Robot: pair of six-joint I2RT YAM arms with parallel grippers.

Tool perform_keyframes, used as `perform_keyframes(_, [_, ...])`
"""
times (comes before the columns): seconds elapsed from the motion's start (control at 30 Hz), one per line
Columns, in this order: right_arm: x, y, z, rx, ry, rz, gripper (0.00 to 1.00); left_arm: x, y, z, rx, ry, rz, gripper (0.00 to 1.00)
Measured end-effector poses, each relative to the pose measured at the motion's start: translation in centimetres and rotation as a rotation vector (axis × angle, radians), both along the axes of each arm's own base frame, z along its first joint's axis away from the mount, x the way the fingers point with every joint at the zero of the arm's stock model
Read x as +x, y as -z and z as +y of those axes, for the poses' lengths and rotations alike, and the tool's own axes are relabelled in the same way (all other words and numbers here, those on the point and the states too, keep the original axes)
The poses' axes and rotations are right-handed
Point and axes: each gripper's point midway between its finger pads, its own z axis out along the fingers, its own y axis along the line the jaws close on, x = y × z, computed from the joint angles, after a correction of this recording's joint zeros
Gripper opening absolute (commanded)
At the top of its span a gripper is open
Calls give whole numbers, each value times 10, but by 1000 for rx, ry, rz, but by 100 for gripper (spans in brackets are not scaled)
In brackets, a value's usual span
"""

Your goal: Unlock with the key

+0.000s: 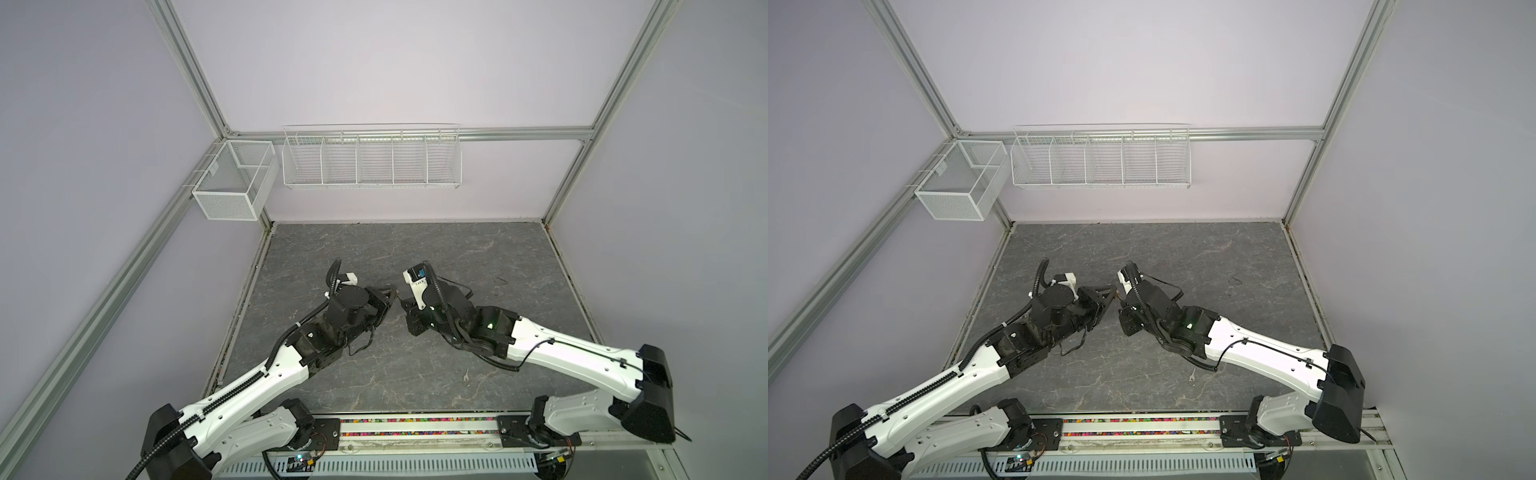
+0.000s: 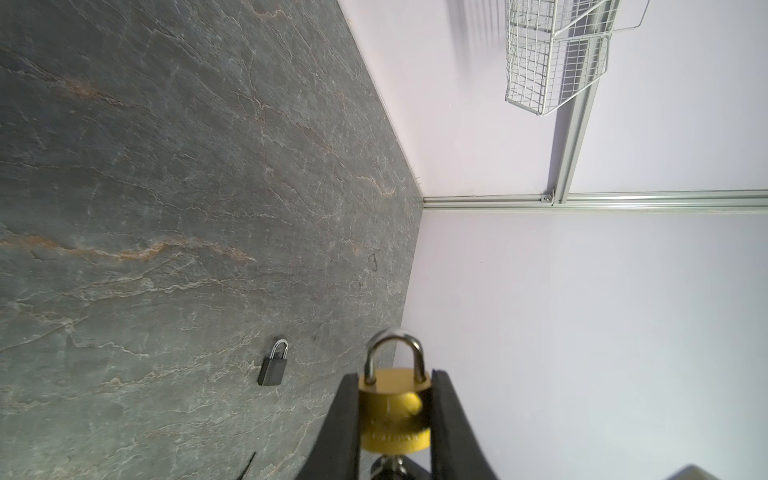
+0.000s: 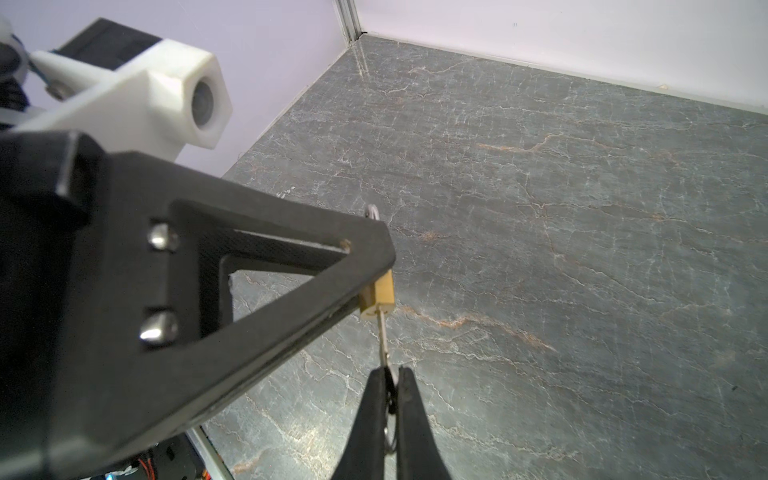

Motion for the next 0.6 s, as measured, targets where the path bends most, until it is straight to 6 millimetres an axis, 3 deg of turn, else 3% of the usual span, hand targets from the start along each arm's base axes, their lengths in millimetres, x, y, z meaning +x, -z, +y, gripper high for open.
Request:
perform_keyframes(0.43, [2,-13,2,-16,0,6,6,4,-9,-5,6,7,-26,0])
perform_keyframes(0.6, [3,-8,3,-35,3,24,7,3,-4,-5,32,13,-27,0])
